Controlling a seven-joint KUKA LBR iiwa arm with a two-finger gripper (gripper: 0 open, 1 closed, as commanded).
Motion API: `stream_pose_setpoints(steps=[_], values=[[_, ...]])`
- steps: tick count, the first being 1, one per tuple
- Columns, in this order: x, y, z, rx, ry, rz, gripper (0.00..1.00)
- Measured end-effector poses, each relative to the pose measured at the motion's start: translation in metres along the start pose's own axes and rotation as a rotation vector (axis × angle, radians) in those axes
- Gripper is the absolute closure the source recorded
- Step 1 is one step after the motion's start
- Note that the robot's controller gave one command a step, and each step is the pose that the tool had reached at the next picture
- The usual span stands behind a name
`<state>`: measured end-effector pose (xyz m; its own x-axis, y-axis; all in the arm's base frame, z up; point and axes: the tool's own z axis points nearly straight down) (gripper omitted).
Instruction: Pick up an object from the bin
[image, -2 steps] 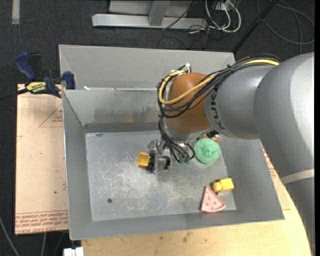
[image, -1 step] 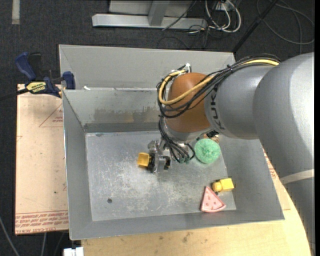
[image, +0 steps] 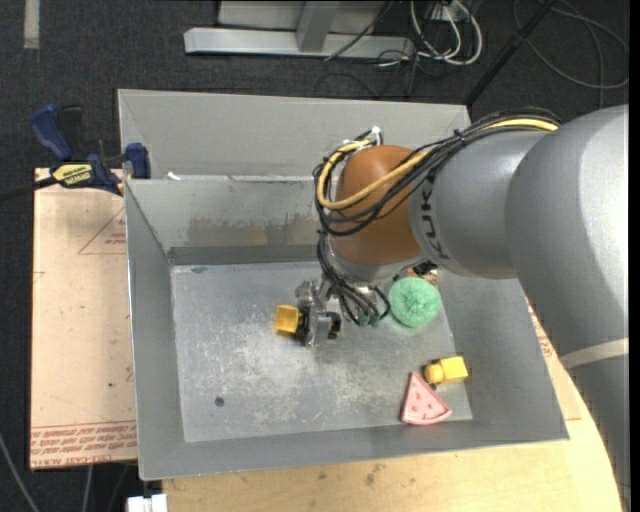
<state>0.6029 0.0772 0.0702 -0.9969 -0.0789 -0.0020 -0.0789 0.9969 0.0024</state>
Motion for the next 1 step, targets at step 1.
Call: stream_pose_setpoints(steps=[1], values=[[-0.0087,-0.0168,-0.0909,0.001,-0.001,-0.009,1.0]])
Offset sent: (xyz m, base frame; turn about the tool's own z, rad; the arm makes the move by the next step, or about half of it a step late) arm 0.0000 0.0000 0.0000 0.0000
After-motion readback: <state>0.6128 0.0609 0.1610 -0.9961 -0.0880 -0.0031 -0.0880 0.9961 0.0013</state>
